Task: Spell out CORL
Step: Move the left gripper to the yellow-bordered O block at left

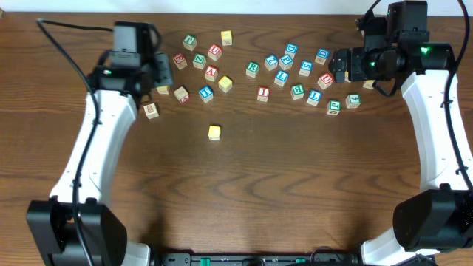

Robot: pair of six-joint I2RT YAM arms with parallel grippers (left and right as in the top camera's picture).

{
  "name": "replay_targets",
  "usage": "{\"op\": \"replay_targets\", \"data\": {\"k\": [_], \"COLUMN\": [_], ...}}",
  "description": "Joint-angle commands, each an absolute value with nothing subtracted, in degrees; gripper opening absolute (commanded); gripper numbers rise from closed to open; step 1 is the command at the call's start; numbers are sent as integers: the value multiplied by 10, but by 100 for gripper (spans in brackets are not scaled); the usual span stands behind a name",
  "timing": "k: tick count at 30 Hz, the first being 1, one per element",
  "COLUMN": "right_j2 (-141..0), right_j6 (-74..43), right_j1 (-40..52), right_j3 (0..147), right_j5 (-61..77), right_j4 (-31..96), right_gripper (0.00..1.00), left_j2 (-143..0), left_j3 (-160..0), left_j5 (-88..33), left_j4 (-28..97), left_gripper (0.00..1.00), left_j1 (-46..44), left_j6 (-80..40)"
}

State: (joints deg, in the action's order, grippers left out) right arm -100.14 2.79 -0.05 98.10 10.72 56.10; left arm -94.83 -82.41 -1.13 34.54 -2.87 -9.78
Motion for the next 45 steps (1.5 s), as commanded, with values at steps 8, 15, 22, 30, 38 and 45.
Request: {"op": "replay_targets", "data": {"k": [8,15,22,30,38,45], "right_j2": [-999,-999,-999,-999,-999,-999], "right_j6": [35,35,35,35,35,35], "right_j1": [8,8,8,8,8,8], "right_j3": [993,993,993,993,993,993], "right_j5": [111,111,111,111,111,111], "right_j4": [562,562,562,562,562,562], "right_gripper": [99,99,99,99,99,99], "left_j2": [-1060,-1120,-1167,-1198,-1206,-1206], "left_j3": [-828,-828,-828,-828,-827,-820], "left_j5": [-9,-8,-9,-9,-9,-11], "left_j4": [289,223,183,176,176,176], "left_gripper": [44,43,44,43,43,43], "left_j1": [-7,-7,-7,-7,-7,-7], "left_j6": [-25,-19,-19,-20,-20,-22]}}
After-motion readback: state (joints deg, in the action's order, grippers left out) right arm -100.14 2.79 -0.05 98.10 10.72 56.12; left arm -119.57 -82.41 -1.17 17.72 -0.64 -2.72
